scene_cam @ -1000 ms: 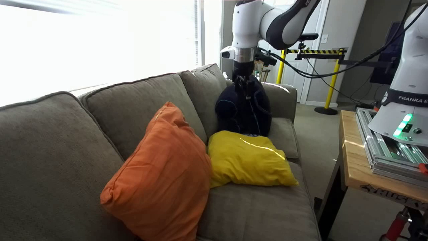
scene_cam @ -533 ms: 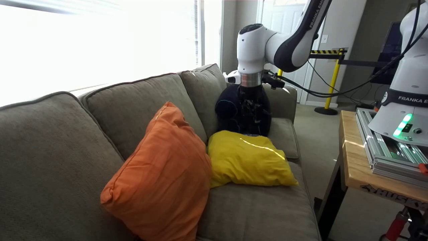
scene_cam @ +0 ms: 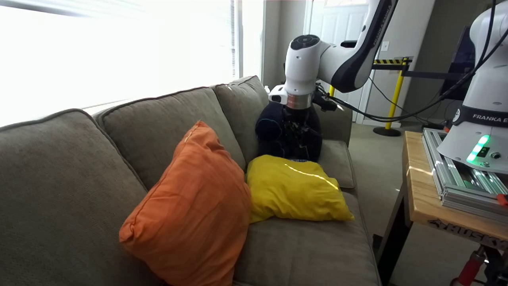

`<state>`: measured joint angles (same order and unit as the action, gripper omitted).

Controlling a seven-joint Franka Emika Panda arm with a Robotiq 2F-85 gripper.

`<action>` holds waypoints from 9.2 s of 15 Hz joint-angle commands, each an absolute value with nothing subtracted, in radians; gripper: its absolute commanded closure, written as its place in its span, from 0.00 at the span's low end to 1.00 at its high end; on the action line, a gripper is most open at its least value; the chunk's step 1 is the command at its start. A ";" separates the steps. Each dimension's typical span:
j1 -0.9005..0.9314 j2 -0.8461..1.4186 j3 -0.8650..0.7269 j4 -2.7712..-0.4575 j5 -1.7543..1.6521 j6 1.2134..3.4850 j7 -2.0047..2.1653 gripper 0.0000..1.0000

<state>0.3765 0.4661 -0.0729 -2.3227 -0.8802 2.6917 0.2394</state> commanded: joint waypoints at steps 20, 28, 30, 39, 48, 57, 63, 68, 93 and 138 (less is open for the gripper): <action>0.695 0.878 -0.508 -2.159 -1.243 3.123 1.090 0.00; 0.573 0.970 -0.471 -2.148 -1.229 3.180 1.042 0.00; 0.483 0.992 -0.415 -2.141 -1.216 3.217 0.997 0.00; 0.350 1.100 -0.343 -2.011 -1.228 3.235 0.979 0.00; 0.339 1.153 -0.326 -1.956 -1.224 3.229 0.978 0.69; 0.287 1.023 -0.288 -2.036 -1.212 3.216 0.989 1.00; 0.329 0.817 -0.353 -2.118 -1.235 3.279 1.087 1.00; 0.374 0.648 -0.406 -2.197 -1.253 3.289 1.093 1.00; 0.358 -0.051 -0.323 -2.553 -1.093 3.124 0.790 1.00; 0.461 -0.054 -0.136 -2.272 -2.508 2.780 2.078 1.00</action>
